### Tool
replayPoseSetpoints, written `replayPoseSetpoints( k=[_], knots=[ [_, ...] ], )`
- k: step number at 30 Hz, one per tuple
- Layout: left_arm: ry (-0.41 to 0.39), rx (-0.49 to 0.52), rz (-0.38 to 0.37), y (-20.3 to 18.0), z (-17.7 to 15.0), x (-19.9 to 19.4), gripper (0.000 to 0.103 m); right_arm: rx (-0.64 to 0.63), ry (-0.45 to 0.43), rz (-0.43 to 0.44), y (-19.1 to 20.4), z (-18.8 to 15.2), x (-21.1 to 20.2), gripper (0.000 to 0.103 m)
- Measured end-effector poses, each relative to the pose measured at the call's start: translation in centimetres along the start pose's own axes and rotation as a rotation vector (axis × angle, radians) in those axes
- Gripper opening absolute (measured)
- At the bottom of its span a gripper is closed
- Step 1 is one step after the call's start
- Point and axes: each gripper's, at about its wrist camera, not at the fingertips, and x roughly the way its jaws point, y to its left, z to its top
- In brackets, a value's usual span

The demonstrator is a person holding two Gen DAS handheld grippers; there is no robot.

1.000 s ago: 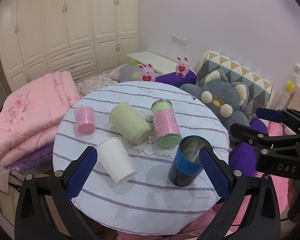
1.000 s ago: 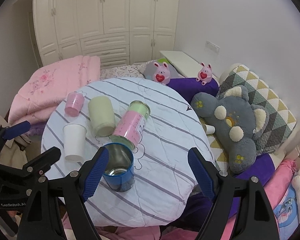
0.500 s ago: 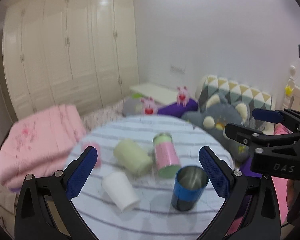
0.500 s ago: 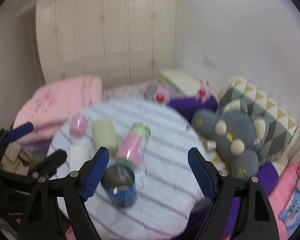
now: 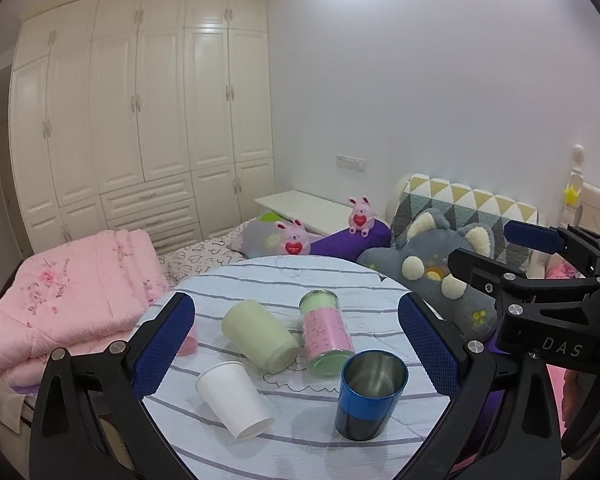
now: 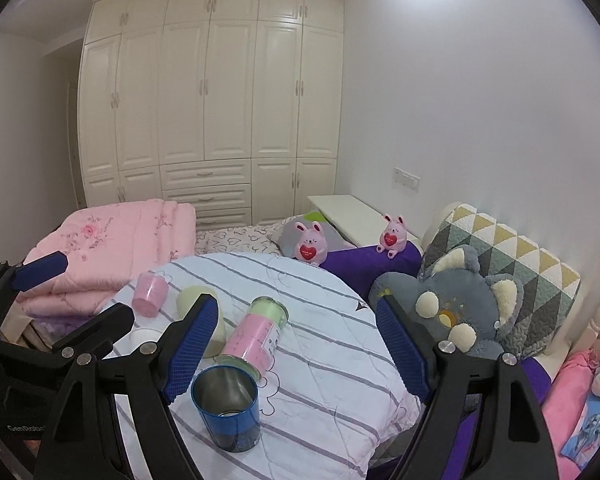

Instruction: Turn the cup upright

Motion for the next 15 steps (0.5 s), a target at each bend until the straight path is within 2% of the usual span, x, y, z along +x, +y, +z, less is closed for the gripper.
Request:
replayPoseSetpoints(
  k=[15],
  knots=[
    [-0.001,0.006,0.008,-0.49,-0.11,-0.29,0.103,0.001,-0.005,-0.008,-0.02,-0.26,-0.47,0.082]
  ],
)
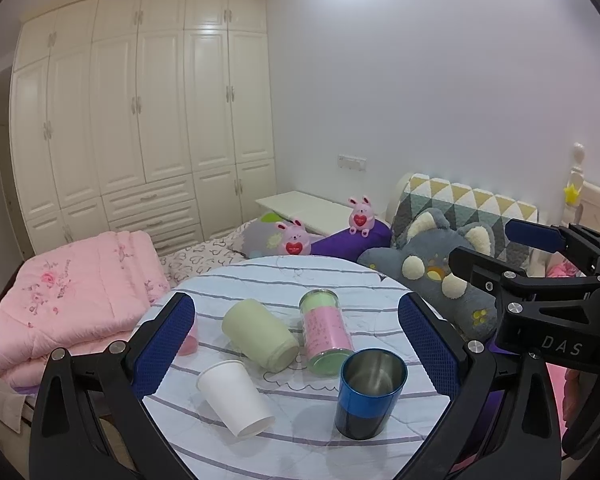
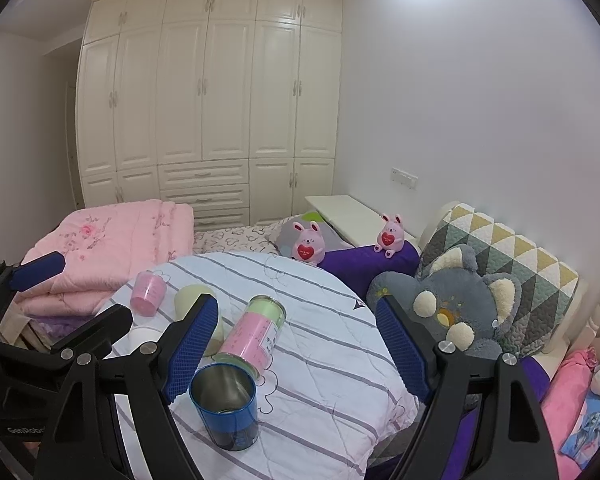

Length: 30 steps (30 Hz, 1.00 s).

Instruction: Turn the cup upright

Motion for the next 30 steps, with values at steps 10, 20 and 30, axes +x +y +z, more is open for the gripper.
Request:
replayPoseSetpoints(
  k=[10,20,30],
  knots=[
    [-0.012,-0.007,-0.016,-0.03,-0.12,-0.29,0.103,0.002,0.008,0.000,-0.05,0.10,-0.23,0.082],
    [-0.007,-0.018,-0.027,0.09,-0.15,-0.26,0.103,0.001,0.009,-0.011,-0.03,0.28,-0.23,0.082],
    [-0.005,-0.014,-0.026,0.04,-0.19,-0.14,0.103,0.001,0.013,-0.017,0.07,0.39,-0.20,0.082]
  ],
)
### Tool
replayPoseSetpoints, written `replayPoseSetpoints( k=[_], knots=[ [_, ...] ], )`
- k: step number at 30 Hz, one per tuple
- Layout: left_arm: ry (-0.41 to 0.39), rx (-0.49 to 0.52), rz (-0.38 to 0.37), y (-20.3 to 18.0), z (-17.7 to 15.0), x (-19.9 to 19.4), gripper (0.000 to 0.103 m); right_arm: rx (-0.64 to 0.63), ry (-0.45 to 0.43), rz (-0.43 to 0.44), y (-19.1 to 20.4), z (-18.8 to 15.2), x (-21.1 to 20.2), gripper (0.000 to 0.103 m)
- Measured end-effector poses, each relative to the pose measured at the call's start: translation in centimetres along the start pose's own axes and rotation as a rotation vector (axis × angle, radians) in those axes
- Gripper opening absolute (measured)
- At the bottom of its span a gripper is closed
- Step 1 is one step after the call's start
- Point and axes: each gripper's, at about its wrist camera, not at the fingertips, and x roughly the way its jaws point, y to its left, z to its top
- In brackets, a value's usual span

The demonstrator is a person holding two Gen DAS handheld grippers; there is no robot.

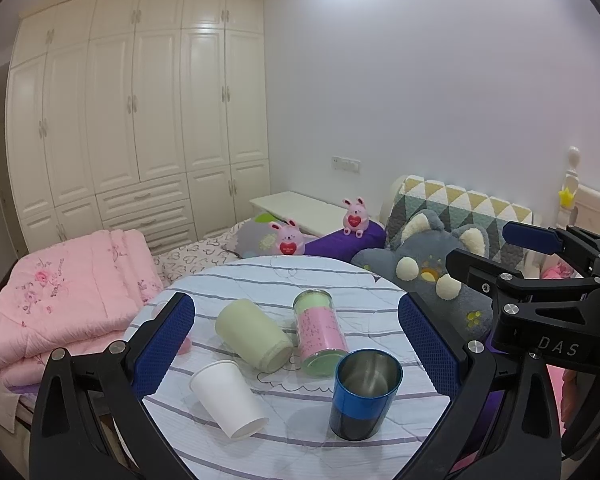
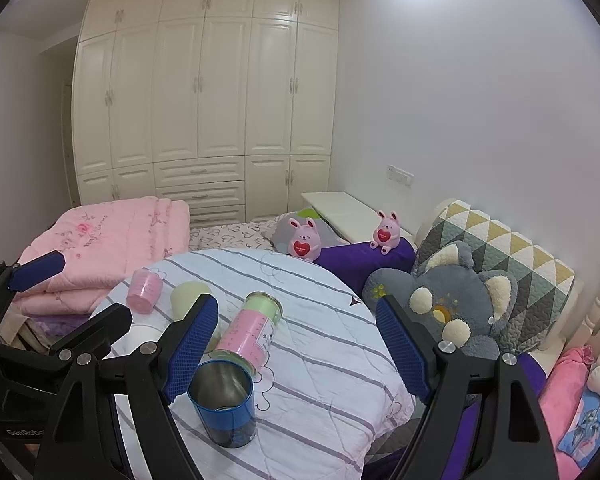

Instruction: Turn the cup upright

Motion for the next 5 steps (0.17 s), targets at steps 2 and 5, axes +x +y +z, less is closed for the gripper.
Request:
replayPoseSetpoints(
  k=[2,5],
  knots=[
    [0.003,0.000,-0.008,0.04,-0.03,0.02,0.103,-0.001,0.002,-0.001,-0.04,-0.03,0.06,0.082],
    [0.007,-0.002,-0.013,0.11,-0.11,0.10,0.103,0.000,0.001,0.000,-0.02,-0.03,0.06,0.082]
  ],
)
